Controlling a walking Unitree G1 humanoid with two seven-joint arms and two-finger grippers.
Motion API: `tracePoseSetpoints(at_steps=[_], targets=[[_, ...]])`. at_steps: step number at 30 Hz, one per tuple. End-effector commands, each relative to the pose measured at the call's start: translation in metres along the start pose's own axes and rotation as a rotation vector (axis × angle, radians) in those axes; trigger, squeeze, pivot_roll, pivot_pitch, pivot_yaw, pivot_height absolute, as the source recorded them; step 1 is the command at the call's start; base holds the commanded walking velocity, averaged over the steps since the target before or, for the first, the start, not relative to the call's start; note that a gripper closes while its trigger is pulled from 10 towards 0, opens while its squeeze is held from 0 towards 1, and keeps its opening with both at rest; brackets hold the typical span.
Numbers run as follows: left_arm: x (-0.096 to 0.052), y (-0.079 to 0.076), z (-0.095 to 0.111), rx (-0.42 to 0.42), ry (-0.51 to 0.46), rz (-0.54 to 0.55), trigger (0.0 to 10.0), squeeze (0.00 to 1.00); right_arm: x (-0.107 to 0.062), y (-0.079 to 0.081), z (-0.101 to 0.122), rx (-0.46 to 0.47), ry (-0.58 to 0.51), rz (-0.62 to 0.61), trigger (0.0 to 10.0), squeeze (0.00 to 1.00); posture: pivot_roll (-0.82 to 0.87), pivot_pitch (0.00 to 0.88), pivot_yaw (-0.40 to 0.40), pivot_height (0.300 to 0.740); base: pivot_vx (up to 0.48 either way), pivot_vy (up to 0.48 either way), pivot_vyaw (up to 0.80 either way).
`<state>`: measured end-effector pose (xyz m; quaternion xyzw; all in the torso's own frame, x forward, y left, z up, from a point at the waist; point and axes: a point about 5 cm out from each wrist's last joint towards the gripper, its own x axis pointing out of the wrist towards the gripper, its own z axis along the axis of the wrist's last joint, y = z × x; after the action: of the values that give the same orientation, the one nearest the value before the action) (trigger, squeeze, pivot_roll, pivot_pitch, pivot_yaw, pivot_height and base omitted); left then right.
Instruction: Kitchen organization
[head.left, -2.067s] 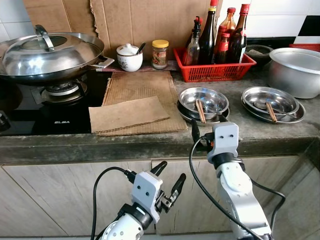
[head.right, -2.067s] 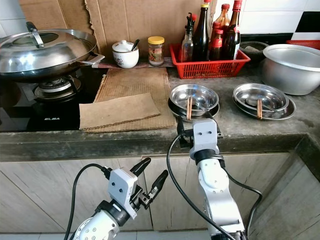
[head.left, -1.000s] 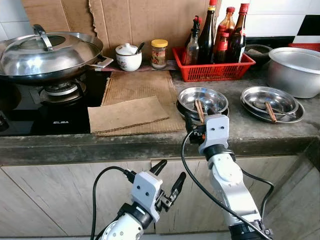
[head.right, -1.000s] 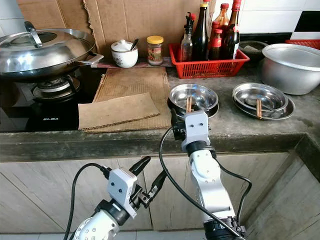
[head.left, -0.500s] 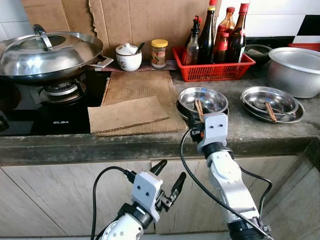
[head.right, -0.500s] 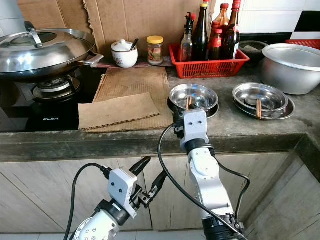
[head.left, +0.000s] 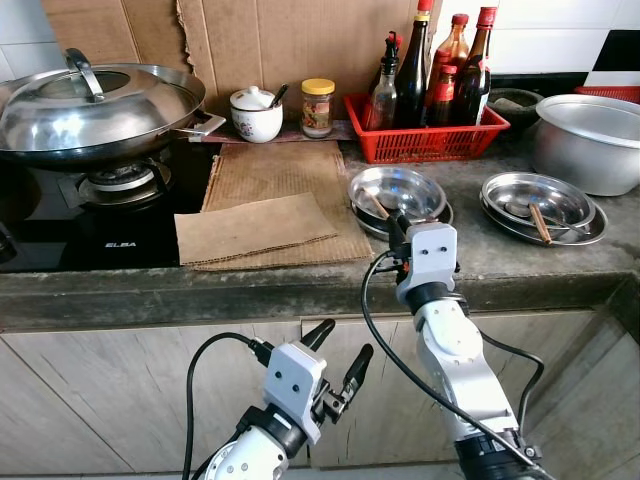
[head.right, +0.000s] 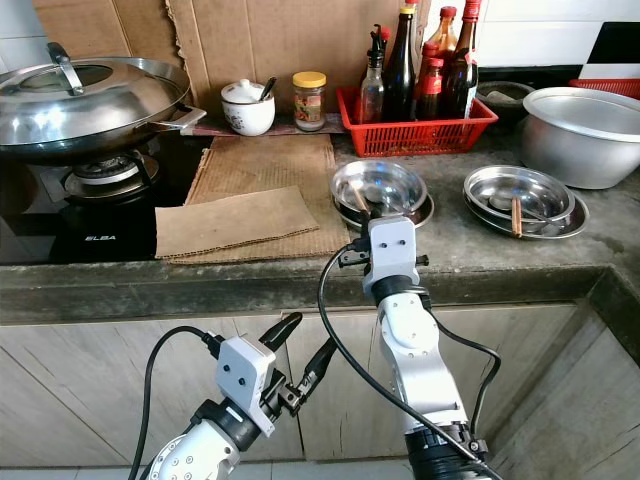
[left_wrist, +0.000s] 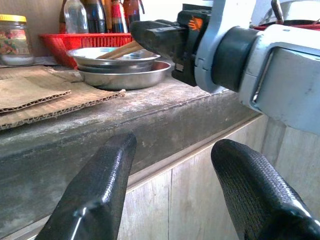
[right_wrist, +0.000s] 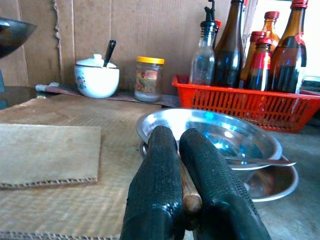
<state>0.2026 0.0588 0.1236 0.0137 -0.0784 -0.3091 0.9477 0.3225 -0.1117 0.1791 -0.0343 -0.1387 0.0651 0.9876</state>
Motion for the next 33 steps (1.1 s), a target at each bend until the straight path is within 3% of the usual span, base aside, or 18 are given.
tracePoseSetpoints(at_steps=[1, 17, 25, 26, 27, 28, 33], targets=[[0.002, 0.000, 0.001, 0.012, -0.002, 0.003, 10.0, 0.00, 0.004, 0.001, 0.004, 0.001, -0.021, 0.006, 0.0, 0.00, 0.15, 0.034, -0.020, 0.740, 0.000, 0.000, 0.00], [0.002, 0.002, -0.001, 0.014, 0.008, 0.011, 10.0, 0.00, 0.005, -0.010, 0.028, 0.020, -0.107, -0.033, 0.0, 0.00, 0.14, 0.023, -0.019, 0.740, 0.000, 0.000, 0.00], [0.002, 0.006, -0.002, 0.022, 0.016, 0.035, 10.0, 0.00, -0.012, -0.006, 0.048, 0.081, -0.168, -0.019, 0.0, 0.00, 0.14, 0.013, -0.014, 0.740, 0.000, 0.000, 0.00], [0.003, 0.007, -0.002, 0.022, 0.016, 0.045, 10.0, 0.00, -0.015, -0.005, 0.049, 0.090, -0.171, -0.017, 3.9, 0.00, 0.13, 0.014, -0.011, 0.740, 0.000, 0.000, 0.00], [0.003, 0.008, -0.002, 0.022, 0.016, 0.051, 10.0, 0.00, -0.017, -0.004, 0.050, 0.096, -0.172, -0.014, 3.9, 0.00, 0.13, 0.014, -0.010, 0.740, 0.000, 0.000, 0.00], [0.003, 0.009, -0.003, 0.022, 0.017, 0.056, 10.0, 0.00, -0.021, -0.004, 0.051, 0.098, -0.179, -0.014, 10.0, 0.00, 0.13, 0.011, -0.008, 0.740, 0.000, 0.000, 0.00], [0.002, 0.011, -0.002, 0.022, 0.017, 0.068, 10.0, 0.00, -0.030, -0.004, 0.059, 0.135, -0.189, -0.052, 10.0, 0.00, 0.14, 0.008, -0.002, 0.740, 0.000, 0.000, 0.00]])
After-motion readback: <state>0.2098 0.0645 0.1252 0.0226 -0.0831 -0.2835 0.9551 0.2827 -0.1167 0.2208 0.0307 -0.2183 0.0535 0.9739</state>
